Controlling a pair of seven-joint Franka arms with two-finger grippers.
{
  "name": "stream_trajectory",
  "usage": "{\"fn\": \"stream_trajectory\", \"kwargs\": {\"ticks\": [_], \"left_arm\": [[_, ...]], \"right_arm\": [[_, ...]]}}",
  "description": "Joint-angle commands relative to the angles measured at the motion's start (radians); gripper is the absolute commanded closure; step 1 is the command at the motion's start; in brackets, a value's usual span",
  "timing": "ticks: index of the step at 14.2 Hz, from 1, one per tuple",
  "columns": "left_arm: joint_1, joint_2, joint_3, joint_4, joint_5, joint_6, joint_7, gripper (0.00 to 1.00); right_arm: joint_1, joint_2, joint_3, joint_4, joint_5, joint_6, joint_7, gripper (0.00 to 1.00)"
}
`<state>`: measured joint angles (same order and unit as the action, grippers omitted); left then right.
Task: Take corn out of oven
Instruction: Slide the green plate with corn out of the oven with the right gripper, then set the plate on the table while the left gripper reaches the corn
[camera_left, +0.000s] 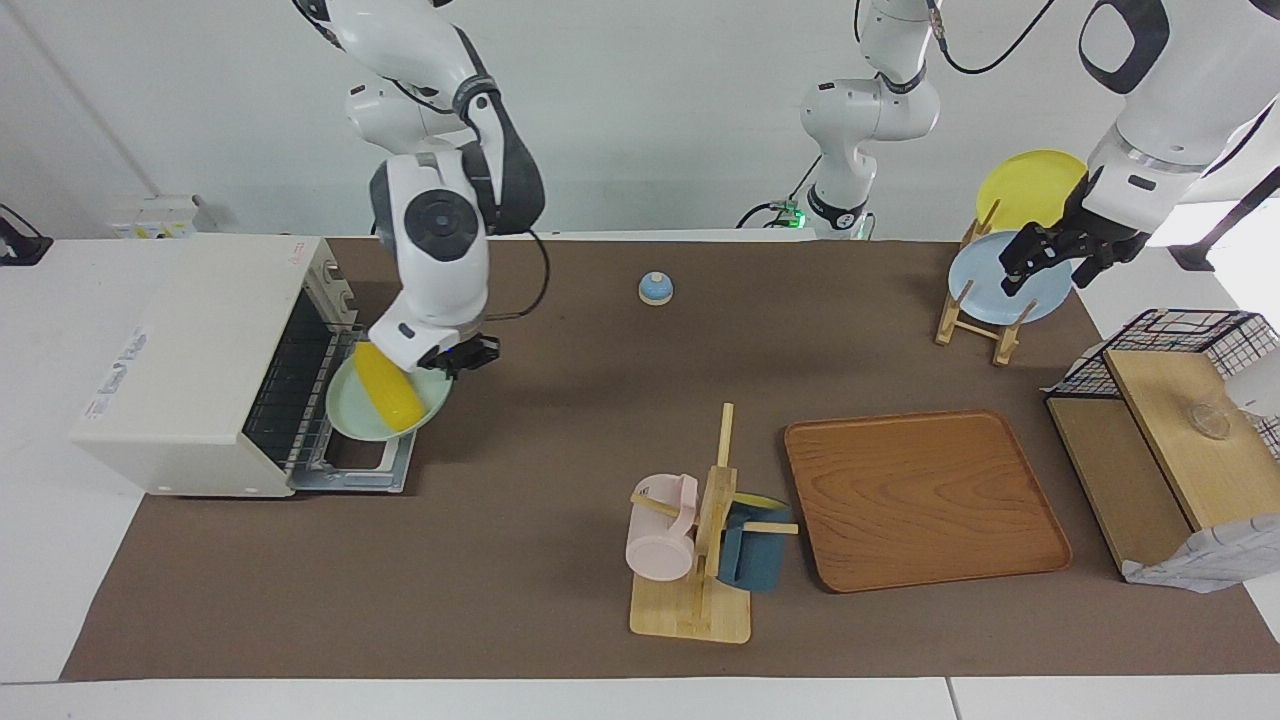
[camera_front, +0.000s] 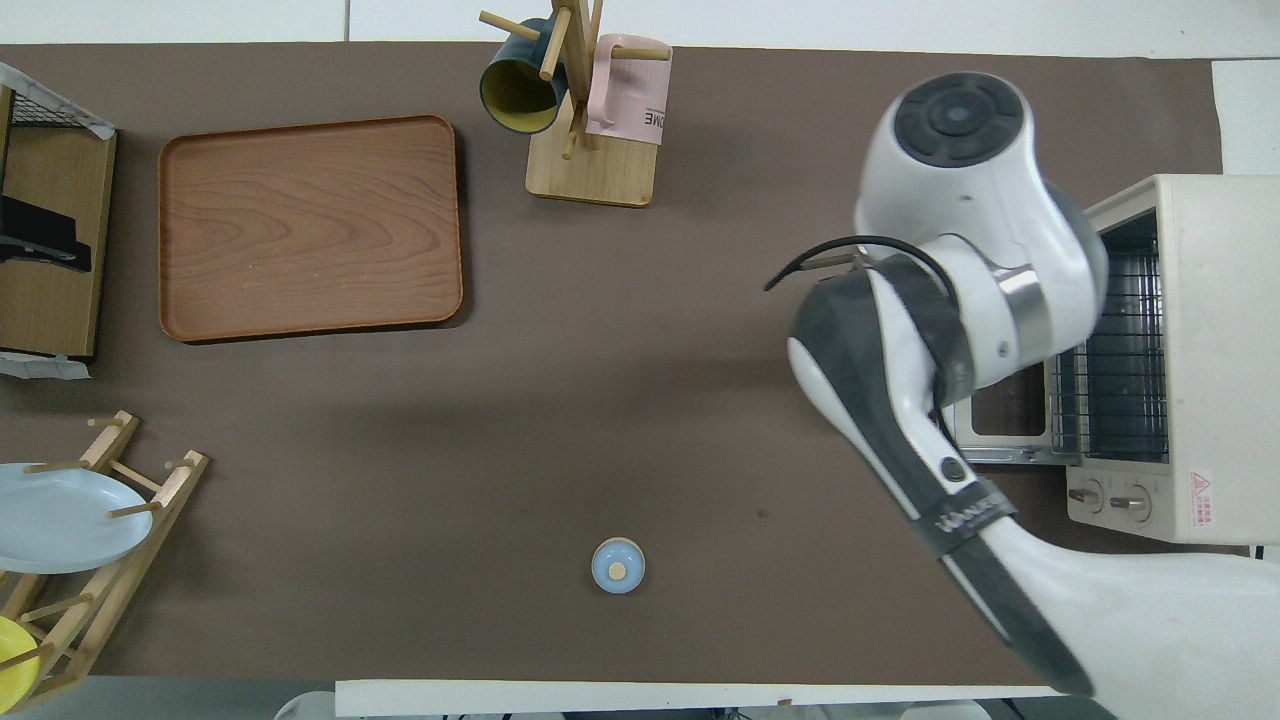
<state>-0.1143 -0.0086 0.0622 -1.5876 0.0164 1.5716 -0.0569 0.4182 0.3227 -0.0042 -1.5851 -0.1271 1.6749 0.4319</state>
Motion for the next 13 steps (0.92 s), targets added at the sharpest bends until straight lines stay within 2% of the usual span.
{"fn": "stream_trajectory", "kwargs": {"ticks": [1,3,6,7,8,9,10,11,13], "left_arm": [[0.005,-0.019,0.001,-0.015,-0.01,-0.011,0.017,0.0],[0.005,-0.019,0.001,-0.015,-0.01,-0.011,0.017,0.0],[-0.007,-0.028,-0.002,-0.026,-0.01,-0.056,0.019,0.0],[-0.007,-0.028,-0.004,-0.028,-0.01,-0.054,0.019,0.0],[-0.005,-0.03,-0.002,-0.028,-0.012,-0.053,0.016,0.0],[-0.007,-0.033,-0.004,-0.034,-0.012,-0.067,0.016,0.0],[-0.007,-0.042,-0.004,-0.046,-0.01,-0.073,0.014,0.0],[-0.007,-0.042,-0.005,-0.045,-0.01,-0.076,0.014,0.0],[-0.008,-0.044,-0.01,-0.043,-0.01,-0.09,0.012,0.0]], "right_arm": [[0.103,0.249,0.009,0.296,0.053,-0.064,0.183,1.0],[0.181,0.338,0.03,0.378,0.081,0.006,0.33,1.0],[0.231,0.415,0.093,0.382,0.096,0.169,0.545,0.99],[0.232,0.426,0.107,0.382,0.096,0.198,0.589,0.96],[0.238,0.426,0.118,0.382,0.098,0.212,0.625,0.89],[0.24,0.424,0.118,0.382,0.096,0.203,0.631,0.57],[0.228,0.421,0.118,0.381,0.086,0.203,0.628,0.2],[0.215,0.409,0.115,0.381,0.083,0.204,0.621,0.02],[0.159,0.342,0.112,0.37,0.073,0.194,0.561,0.0]]}}
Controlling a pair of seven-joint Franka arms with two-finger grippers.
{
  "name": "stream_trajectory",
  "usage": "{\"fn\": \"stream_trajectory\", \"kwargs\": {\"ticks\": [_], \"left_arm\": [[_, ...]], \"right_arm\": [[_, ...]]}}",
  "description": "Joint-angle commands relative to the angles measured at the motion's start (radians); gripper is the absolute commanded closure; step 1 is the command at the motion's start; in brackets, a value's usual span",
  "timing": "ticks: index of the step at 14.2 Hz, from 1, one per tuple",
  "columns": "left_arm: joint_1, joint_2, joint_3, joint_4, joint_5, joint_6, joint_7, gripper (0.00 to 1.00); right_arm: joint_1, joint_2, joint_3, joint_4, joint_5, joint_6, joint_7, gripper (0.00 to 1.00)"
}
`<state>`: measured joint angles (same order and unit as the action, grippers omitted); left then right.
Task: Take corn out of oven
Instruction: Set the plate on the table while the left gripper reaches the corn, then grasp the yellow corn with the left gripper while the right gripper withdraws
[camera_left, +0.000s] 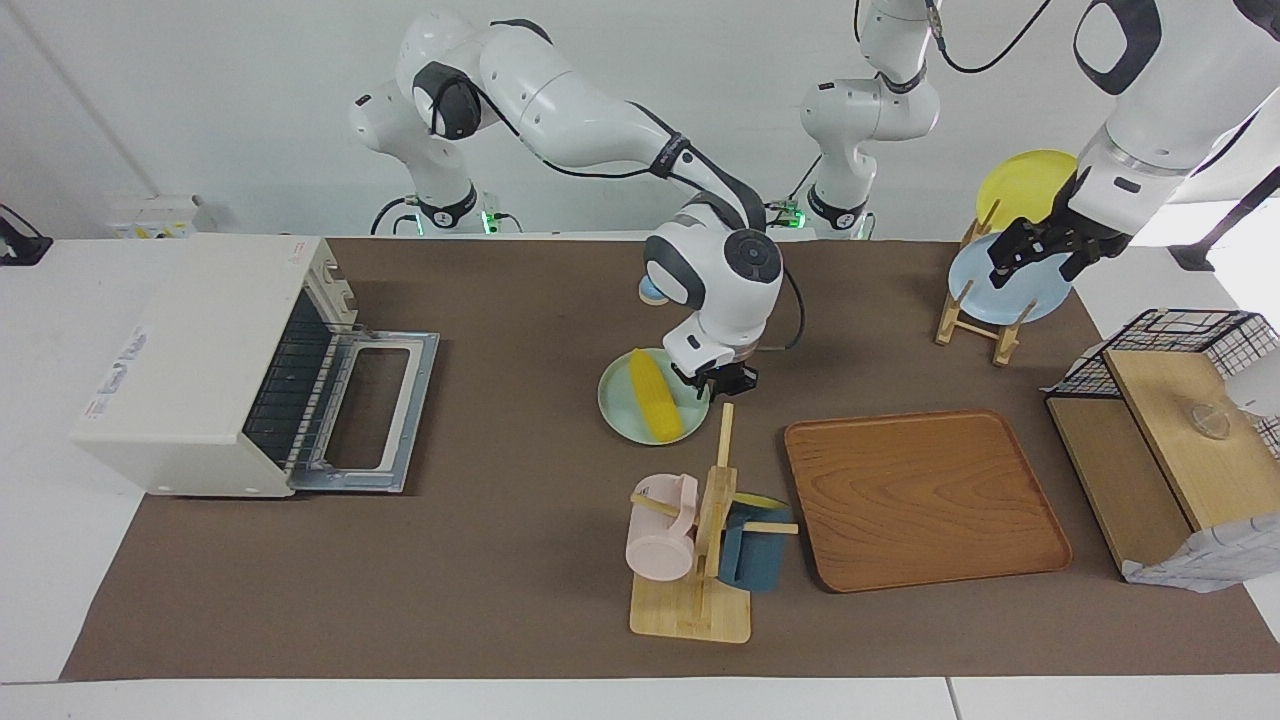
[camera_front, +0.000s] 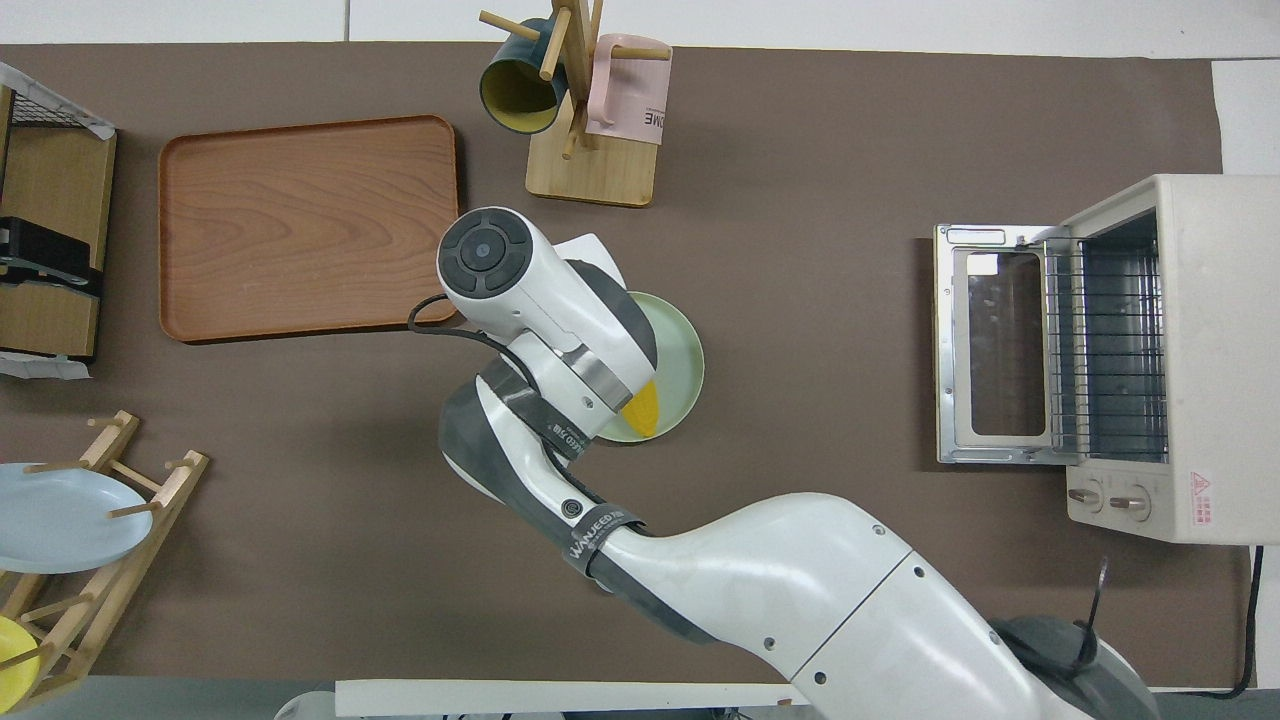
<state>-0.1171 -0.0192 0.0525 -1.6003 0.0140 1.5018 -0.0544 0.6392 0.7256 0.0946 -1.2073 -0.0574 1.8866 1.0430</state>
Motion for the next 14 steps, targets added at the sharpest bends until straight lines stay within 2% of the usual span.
{"fn": "stream_trajectory", "kwargs": {"ticks": [1,2,4,5,6,7,9,11,12,14], "left_arm": [[-0.007,-0.037,-0.002,-0.039,-0.006,-0.031,-0.002,0.0],[-0.021,-0.056,-0.005,-0.076,-0.006,-0.015,-0.016,0.0],[-0.132,-0.138,-0.005,-0.272,-0.005,0.119,-0.123,0.0],[-0.189,-0.178,-0.008,-0.367,-0.005,0.196,-0.215,0.0],[-0.252,-0.189,-0.008,-0.435,-0.005,0.269,-0.296,0.0],[-0.322,-0.176,-0.008,-0.47,-0.005,0.338,-0.388,0.0],[-0.477,-0.046,-0.008,-0.459,0.026,0.435,-0.619,0.0],[-0.57,0.089,-0.01,-0.406,0.06,0.567,-0.81,0.0],[-0.614,0.148,-0.01,-0.377,0.06,0.598,-0.888,0.0],[-0.67,0.229,-0.008,-0.336,0.064,0.646,-0.979,0.0]], "right_arm": [[-0.108,-0.116,0.01,-0.053,-0.004,-0.065,-0.136,0.0],[-0.149,-0.177,0.01,-0.116,-0.015,-0.102,-0.221,0.0],[-0.261,-0.312,0.011,-0.335,-0.022,-0.093,-0.372,0.0],[-0.304,-0.346,0.011,-0.412,-0.022,-0.075,-0.429,0.01],[-0.343,-0.366,0.01,-0.473,-0.025,-0.07,-0.49,0.06],[-0.393,-0.386,0.011,-0.53,-0.036,-0.052,-0.558,0.17],[-0.458,-0.416,0.01,-0.625,-0.047,-0.011,-0.683,0.51],[-0.515,-0.446,0.011,-0.734,-0.112,0.07,-0.734,0.87],[-0.53,-0.457,0.011,-0.776,-0.13,0.106,-0.75,0.96],[-0.546,-0.459,0.011,-0.796,-0.154,0.121,-0.761,0.96]]}}
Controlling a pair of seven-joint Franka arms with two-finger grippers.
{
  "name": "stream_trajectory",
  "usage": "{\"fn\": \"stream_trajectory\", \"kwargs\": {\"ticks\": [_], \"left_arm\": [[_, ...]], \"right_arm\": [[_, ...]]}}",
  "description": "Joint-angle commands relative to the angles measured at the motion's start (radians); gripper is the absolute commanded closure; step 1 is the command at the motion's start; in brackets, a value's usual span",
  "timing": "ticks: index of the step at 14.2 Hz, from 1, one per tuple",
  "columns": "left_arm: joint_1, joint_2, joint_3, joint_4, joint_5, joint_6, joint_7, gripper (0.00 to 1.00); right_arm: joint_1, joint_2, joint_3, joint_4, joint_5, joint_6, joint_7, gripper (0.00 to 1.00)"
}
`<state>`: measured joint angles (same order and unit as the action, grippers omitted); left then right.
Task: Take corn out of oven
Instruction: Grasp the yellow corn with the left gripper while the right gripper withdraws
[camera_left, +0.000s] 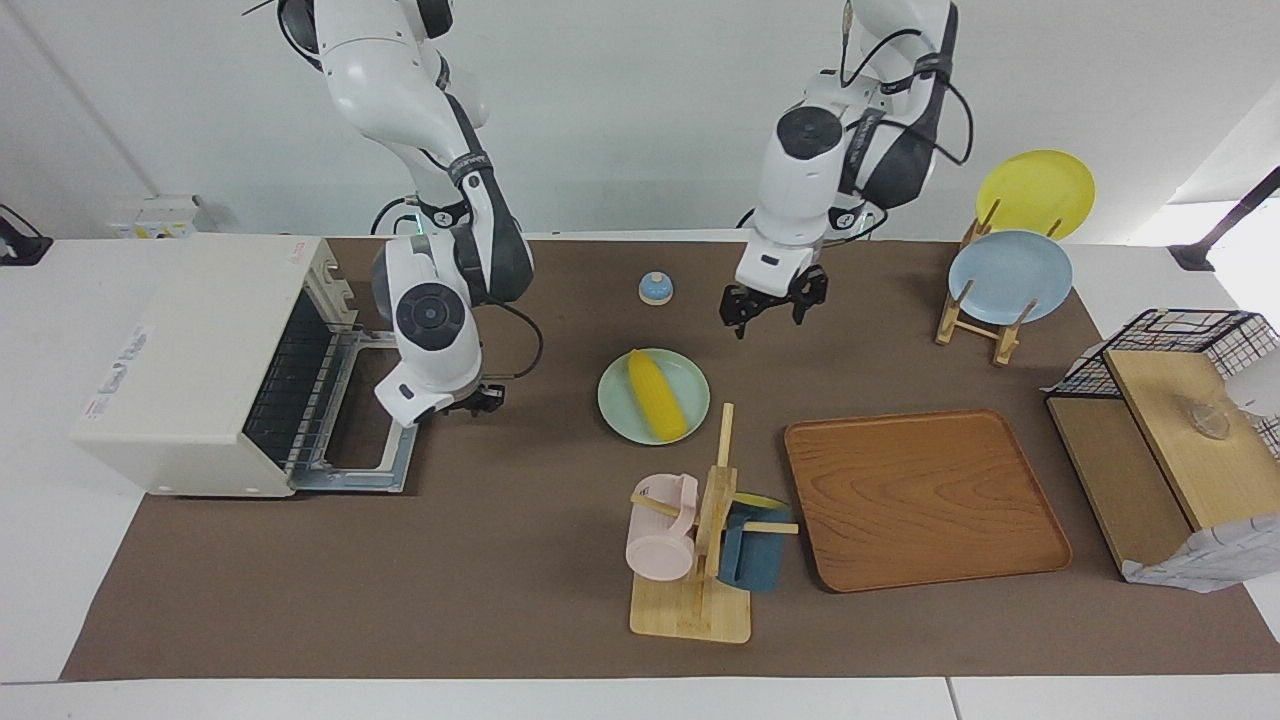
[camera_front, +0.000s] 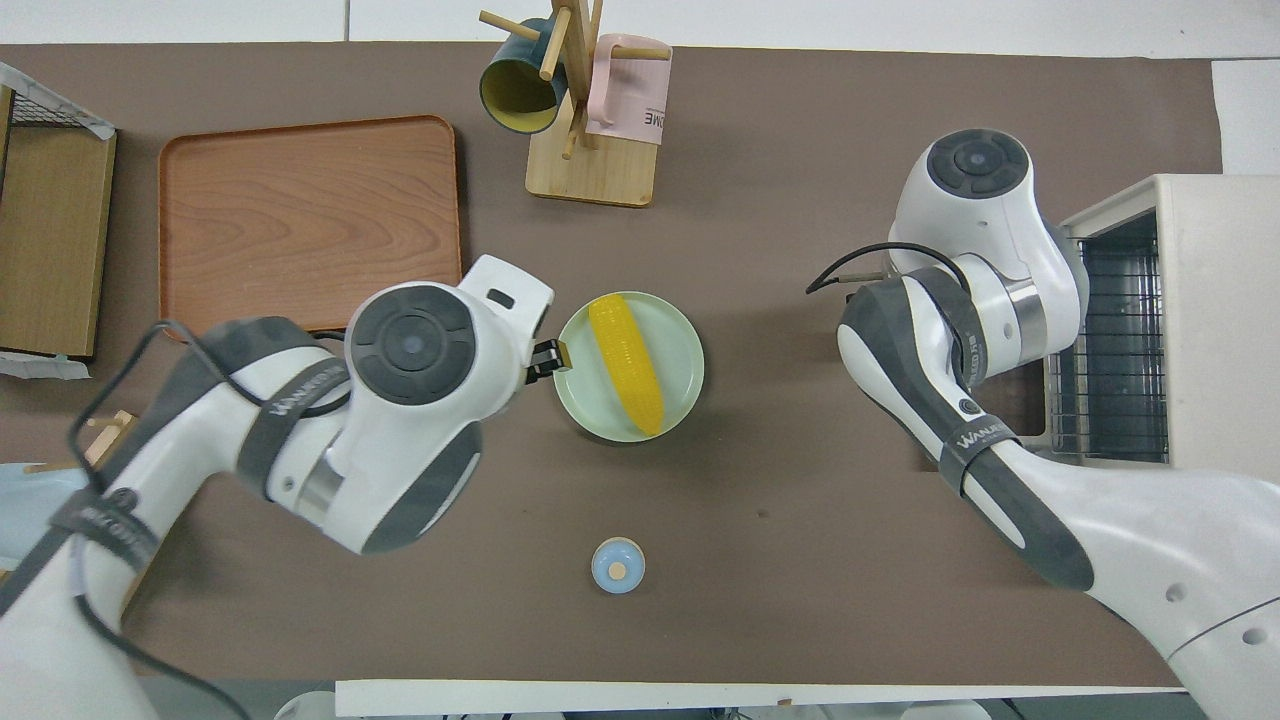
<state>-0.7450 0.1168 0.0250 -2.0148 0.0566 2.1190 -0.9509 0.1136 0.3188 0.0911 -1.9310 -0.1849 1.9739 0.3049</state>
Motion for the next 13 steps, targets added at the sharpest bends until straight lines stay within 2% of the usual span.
{"fn": "stream_trajectory", "kwargs": {"ticks": [1,2,4,7,9,10,11,12,13], "left_arm": [[-0.051,0.14,0.018,0.124,0.02,0.036,-0.124,0.0],[-0.056,0.191,0.016,0.16,0.019,0.045,-0.168,0.0],[-0.08,0.24,0.018,0.189,0.017,0.079,-0.193,0.0],[-0.083,0.267,0.016,0.202,0.012,0.13,-0.212,0.0],[-0.085,0.29,0.016,0.214,0.012,0.154,-0.223,0.02],[-0.071,0.297,0.015,0.214,0.012,0.17,-0.218,0.19],[-0.073,0.313,0.015,0.209,0.012,0.195,-0.219,0.28],[-0.082,0.317,0.015,0.203,0.011,0.208,-0.219,0.43],[-0.082,0.317,0.015,0.202,0.008,0.206,-0.218,0.65]], "right_arm": [[-0.025,-0.05,0.015,-0.085,-0.031,0.039,-0.023,0.96],[-0.029,-0.049,0.015,-0.094,-0.039,0.055,-0.026,0.96],[-0.04,-0.047,0.015,-0.08,-0.123,0.031,-0.067,0.99],[-0.043,-0.038,0.015,0.016,-0.172,-0.105,-0.177,0.99],[-0.08,-0.052,0.015,0.076,-0.182,-0.19,-0.286,0.99],[-0.106,-0.072,0.016,0.089,-0.182,-0.208,-0.337,0.99],[-0.132,-0.098,0.016,0.087,-0.179,-0.214,-0.383,0.98],[-0.152,-0.116,0.016,0.086,-0.177,-0.225,-0.413,0.98],[-0.166,-0.132,0.016,0.086,-0.171,-0.245,-0.429,0.97]]}}
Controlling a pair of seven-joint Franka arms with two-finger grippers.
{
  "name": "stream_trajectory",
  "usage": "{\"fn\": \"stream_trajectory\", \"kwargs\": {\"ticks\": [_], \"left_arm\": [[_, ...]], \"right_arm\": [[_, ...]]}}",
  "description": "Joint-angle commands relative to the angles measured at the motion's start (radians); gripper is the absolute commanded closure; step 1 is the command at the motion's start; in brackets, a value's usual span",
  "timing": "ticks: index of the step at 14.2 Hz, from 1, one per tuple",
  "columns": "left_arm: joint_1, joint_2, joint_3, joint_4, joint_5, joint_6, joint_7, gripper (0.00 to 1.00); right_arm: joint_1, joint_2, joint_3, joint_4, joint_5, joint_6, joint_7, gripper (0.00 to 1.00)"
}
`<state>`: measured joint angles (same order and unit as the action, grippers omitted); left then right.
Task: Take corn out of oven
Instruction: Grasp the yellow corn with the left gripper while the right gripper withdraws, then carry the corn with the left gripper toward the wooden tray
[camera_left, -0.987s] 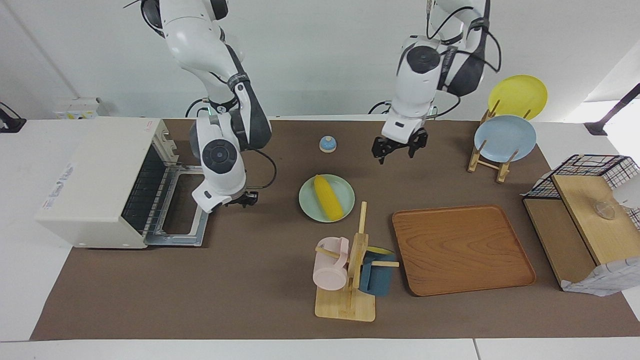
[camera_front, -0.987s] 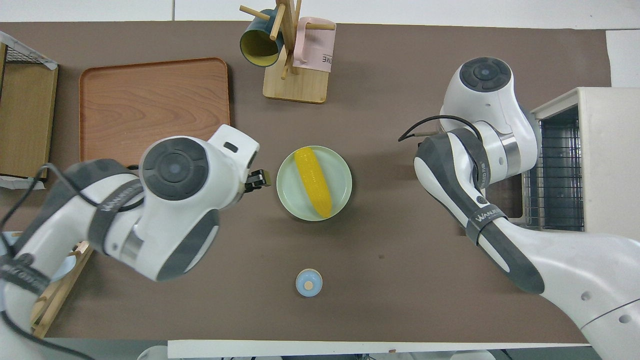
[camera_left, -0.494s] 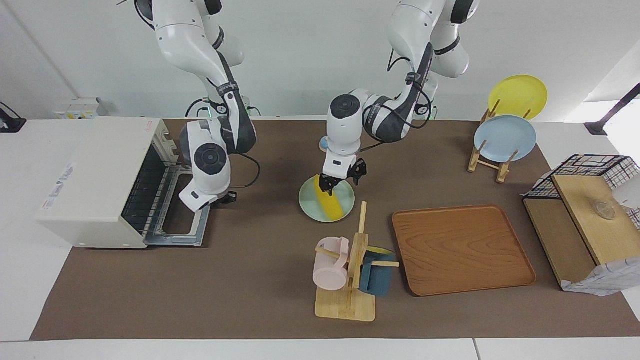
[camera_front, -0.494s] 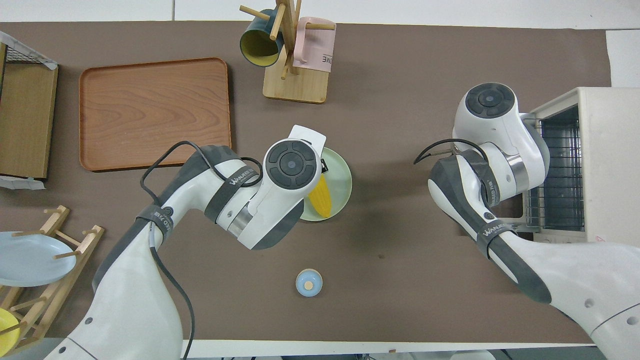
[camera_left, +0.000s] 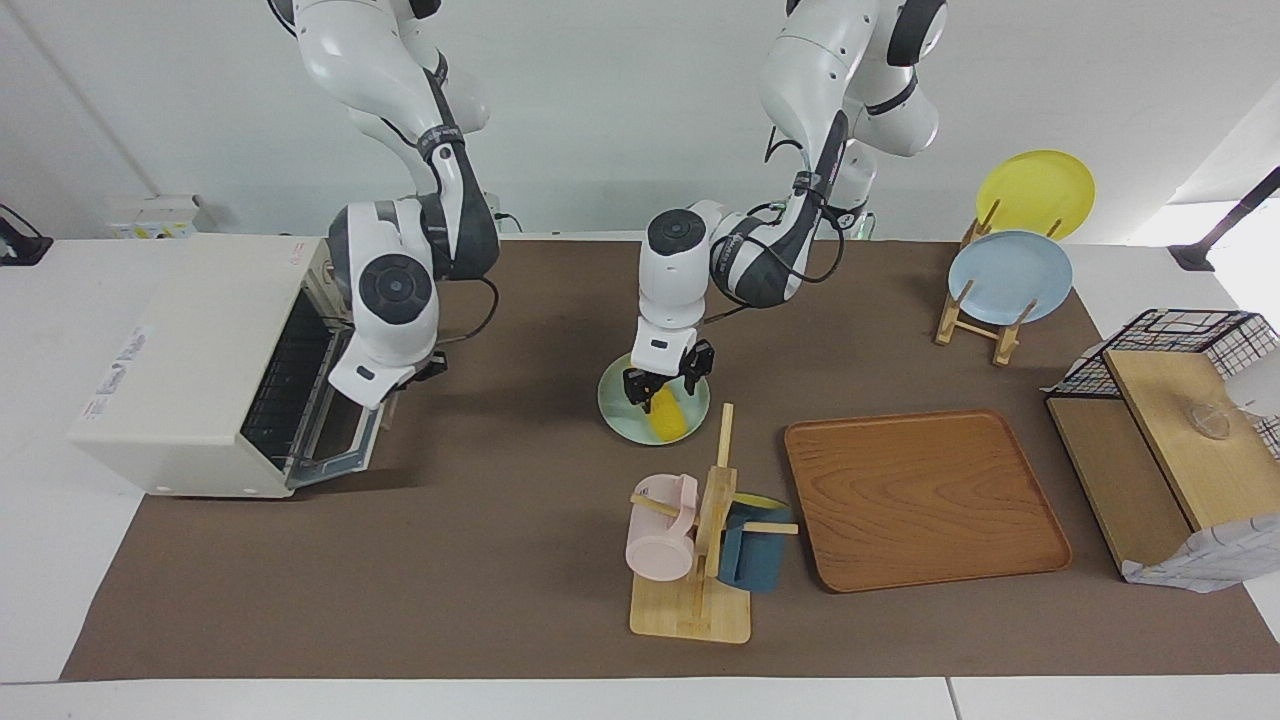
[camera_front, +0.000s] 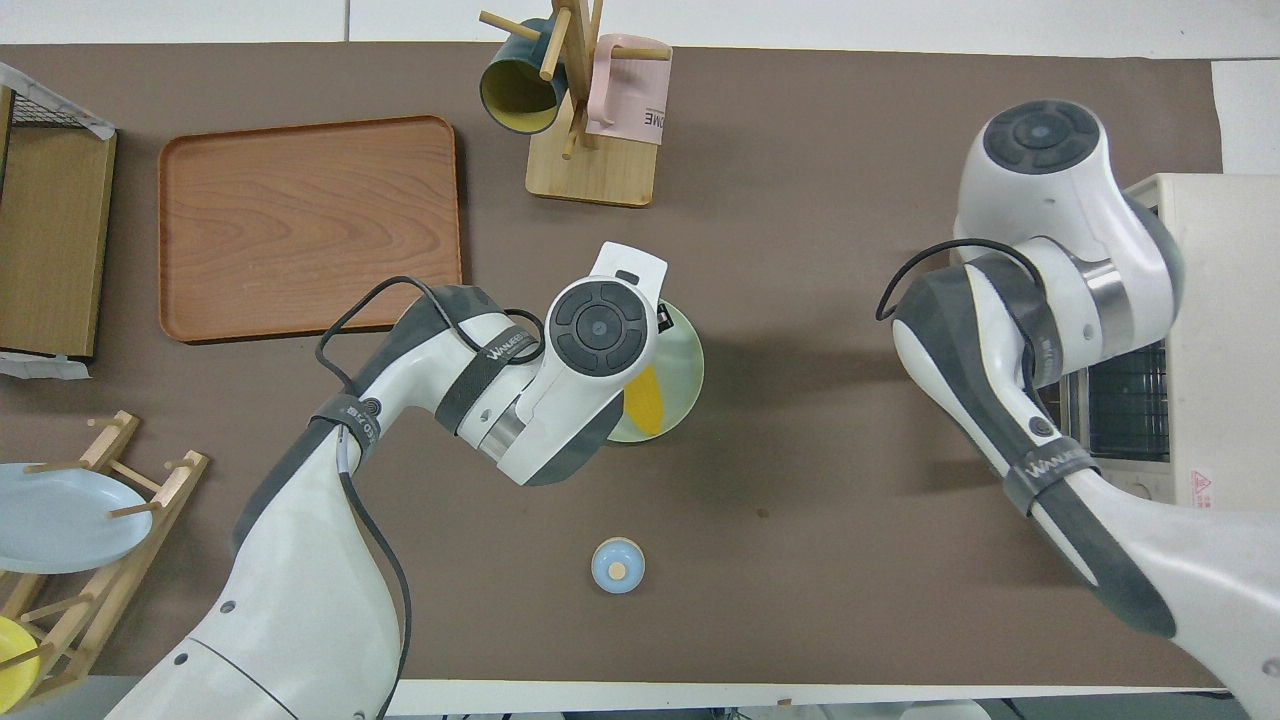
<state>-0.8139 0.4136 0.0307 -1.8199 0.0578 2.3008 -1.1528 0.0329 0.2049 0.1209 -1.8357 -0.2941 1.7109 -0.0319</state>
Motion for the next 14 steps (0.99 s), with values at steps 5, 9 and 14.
{"fn": "stream_trajectory", "kwargs": {"ticks": [5,9,14], "left_arm": [[0.005,0.022,0.018,0.082,0.008,-0.085,0.011,1.0],[0.149,-0.019,0.015,0.096,0.002,-0.234,0.207,1.0],[0.422,0.037,0.021,0.218,0.002,-0.256,0.646,1.0]], "right_arm": [[-0.126,-0.07,-0.014,-0.011,-0.056,-0.027,-0.146,0.91],[-0.166,-0.116,-0.012,-0.008,-0.054,-0.069,-0.212,0.78],[-0.249,-0.264,-0.024,0.062,0.261,-0.109,-0.221,0.0]]}}
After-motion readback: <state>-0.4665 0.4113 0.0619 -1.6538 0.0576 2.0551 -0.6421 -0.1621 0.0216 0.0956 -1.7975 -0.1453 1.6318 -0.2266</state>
